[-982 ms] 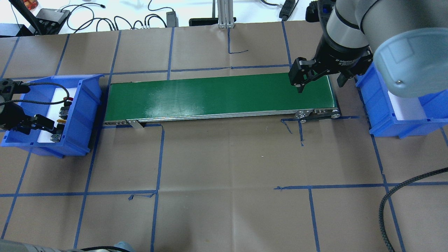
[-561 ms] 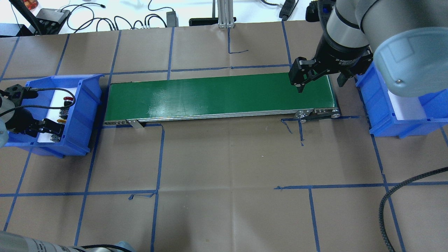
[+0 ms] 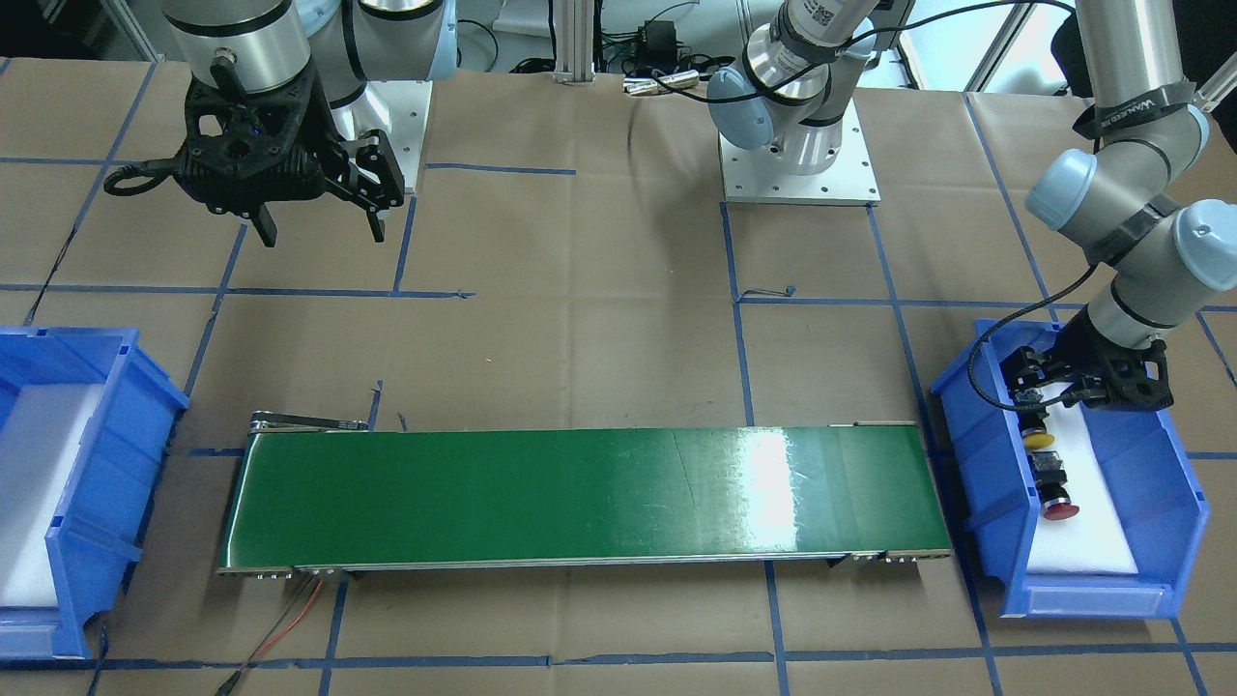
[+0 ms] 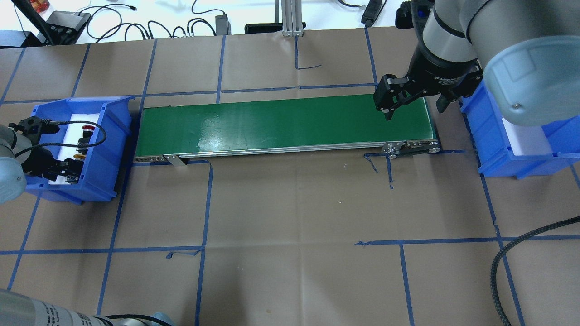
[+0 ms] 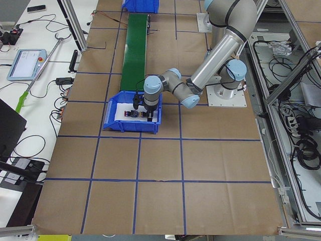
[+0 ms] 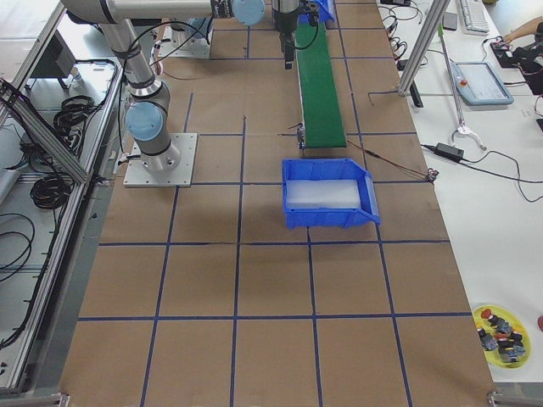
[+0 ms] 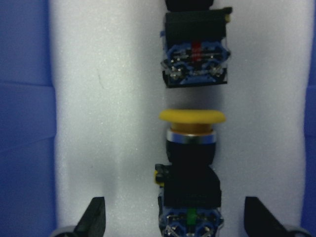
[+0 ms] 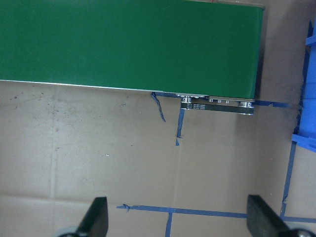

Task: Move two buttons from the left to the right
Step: 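Carry the yellow button with the left gripper onto the conveyor and release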

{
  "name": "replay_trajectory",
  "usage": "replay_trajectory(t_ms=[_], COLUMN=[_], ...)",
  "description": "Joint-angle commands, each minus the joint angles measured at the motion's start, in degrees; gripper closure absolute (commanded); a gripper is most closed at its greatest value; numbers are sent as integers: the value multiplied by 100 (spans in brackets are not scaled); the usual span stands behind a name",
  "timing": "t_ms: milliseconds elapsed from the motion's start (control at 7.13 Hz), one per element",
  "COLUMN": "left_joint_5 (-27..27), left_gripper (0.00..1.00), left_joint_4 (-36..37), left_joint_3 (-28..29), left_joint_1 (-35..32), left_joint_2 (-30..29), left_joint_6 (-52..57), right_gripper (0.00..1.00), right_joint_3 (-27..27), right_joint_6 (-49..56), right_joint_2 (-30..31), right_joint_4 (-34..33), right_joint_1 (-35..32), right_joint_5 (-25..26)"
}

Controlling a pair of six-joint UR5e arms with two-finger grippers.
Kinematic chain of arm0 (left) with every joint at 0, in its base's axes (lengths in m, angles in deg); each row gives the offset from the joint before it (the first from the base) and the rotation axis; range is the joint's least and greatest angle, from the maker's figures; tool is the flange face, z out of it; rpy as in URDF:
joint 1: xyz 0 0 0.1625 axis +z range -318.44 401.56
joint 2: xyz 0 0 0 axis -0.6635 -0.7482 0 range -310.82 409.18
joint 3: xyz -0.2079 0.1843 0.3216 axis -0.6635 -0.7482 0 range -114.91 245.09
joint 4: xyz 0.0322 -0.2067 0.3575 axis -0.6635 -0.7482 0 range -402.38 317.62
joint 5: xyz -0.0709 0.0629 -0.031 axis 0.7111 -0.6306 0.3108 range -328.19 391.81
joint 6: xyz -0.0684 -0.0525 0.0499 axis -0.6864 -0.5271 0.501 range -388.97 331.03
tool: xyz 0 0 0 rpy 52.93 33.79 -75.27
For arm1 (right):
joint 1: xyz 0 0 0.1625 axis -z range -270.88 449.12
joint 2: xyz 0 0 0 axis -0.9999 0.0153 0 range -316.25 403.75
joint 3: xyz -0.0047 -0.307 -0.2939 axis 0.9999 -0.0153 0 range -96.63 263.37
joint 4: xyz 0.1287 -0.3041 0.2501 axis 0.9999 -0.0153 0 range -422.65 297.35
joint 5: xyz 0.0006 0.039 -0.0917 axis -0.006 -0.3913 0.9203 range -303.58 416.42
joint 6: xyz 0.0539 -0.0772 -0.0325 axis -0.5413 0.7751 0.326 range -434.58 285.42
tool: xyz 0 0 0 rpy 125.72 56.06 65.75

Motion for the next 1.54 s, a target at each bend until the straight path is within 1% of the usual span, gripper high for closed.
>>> replay_trajectory(t_ms=[0, 140, 280, 421, 561, 701, 982, 1122, 1262, 1402], left_joint_5=[11, 11, 11, 11, 72, 107, 90, 81, 107, 81], left_gripper=[47, 74, 89, 98, 99, 99, 99, 99, 99, 99], left_joint_4=[2, 2, 2, -16, -103, -600, -2100, -2656, -3053, -3170], left_joint_3=[8, 16, 17, 95, 200, 392, 1006, 1419, 1779, 1983], left_joint_1=[-14, -14, -6, -14, -14, -14, -14, -14, -75, -494], left_joint_2=[-1, -1, 7, 60, 225, 514, 1095, 1115, 1080, 1088], left_joint_6=[-8, -17, -43, -130, -131, -114, -114, -122, -227, -489], right_gripper=[0, 0, 0, 0, 0, 0, 0, 0, 0, 0], right_joint_3=[0, 0, 0, 0, 0, 0, 0, 0, 0, 0], right_joint_6=[-3, -3, -3, -12, -3, -3, -12, -3, -3, -3], right_joint_2=[0, 0, 0, 0, 0, 0, 0, 0, 0, 0], right_joint_4=[-3, -3, -3, 6, -3, -3, -3, -3, -3, -3], right_joint_1=[0, 0, 0, 9, 0, 9, 9, 0, 0, 0], right_joint_5=[0, 9, 0, 0, 0, 0, 0, 0, 0, 0])
